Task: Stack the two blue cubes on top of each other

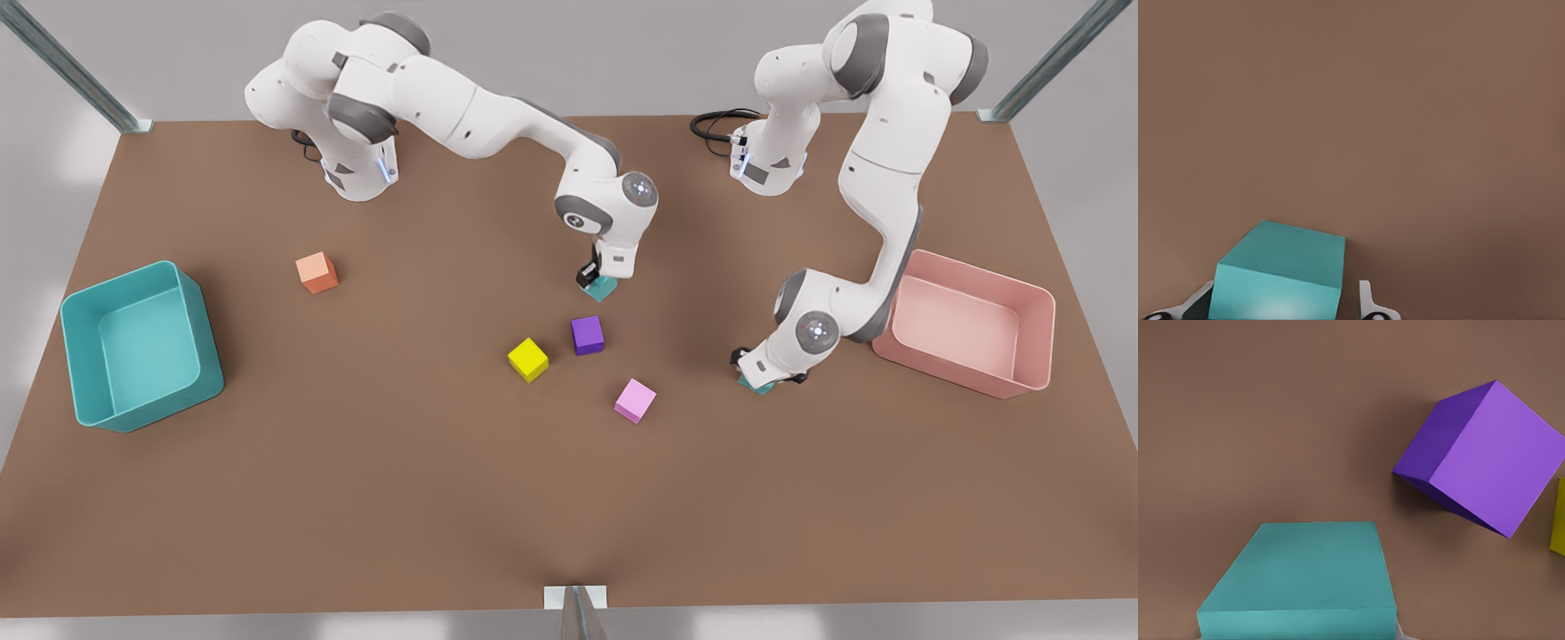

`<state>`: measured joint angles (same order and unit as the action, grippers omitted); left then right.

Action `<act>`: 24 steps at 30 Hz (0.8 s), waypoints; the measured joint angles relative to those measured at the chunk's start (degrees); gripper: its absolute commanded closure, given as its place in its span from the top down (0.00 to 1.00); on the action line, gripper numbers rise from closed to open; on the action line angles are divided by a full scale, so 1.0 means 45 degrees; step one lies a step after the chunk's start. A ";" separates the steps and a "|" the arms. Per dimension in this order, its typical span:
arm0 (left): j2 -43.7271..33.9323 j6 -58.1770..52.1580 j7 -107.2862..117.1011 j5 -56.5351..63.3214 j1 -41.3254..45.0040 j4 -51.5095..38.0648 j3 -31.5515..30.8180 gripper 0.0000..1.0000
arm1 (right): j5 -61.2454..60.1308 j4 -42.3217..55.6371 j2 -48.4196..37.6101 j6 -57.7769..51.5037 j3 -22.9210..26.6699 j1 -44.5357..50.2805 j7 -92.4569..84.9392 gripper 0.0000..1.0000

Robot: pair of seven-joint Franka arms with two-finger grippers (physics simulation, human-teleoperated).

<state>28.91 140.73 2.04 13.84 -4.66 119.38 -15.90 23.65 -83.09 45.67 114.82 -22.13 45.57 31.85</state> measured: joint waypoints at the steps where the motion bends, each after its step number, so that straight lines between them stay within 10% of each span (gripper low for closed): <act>1: 0.0020 0.0015 0.0012 0.0001 0.0000 0.0000 0.0000 0.99 | 0.0052 0.0000 0.0043 0.0103 0.0001 0.0005 0.0106 0.43; 9: -0.0023 0.0011 0.0249 0.0083 0.0075 -0.0054 -0.0007 0.68 | 0.0036 -0.0716 -0.1909 -0.0137 -0.0177 -0.0619 0.0679 0.43; 13: -0.0195 -0.0078 0.0409 0.0118 -0.0017 -0.0112 -0.0020 0.71 | -0.0573 -0.0942 -0.2825 -0.0305 -0.0090 -0.1887 0.0669 0.43; 14: -0.0198 -0.0096 0.0407 0.0082 -0.0020 -0.0115 -0.0020 0.99 | -0.0674 -0.0881 -0.2832 -0.0308 0.0018 -0.2127 0.0652 0.43; 19: -0.0194 -0.0155 0.0390 0.0009 -0.0020 -0.0125 -0.0020 0.98 | -0.1135 -0.0777 -0.2746 -0.0253 0.0288 -0.2355 0.0555 0.43; 24: -0.0147 -0.0163 0.0528 0.0125 -0.0006 -0.0151 -0.0019 0.58 | -0.1246 -0.0890 -0.2289 -0.0229 0.0035 -0.0445 0.0877 0.43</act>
<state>28.25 139.99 4.42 14.40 -4.69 118.70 -15.99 18.05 -87.09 35.36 113.78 -21.98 43.57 35.80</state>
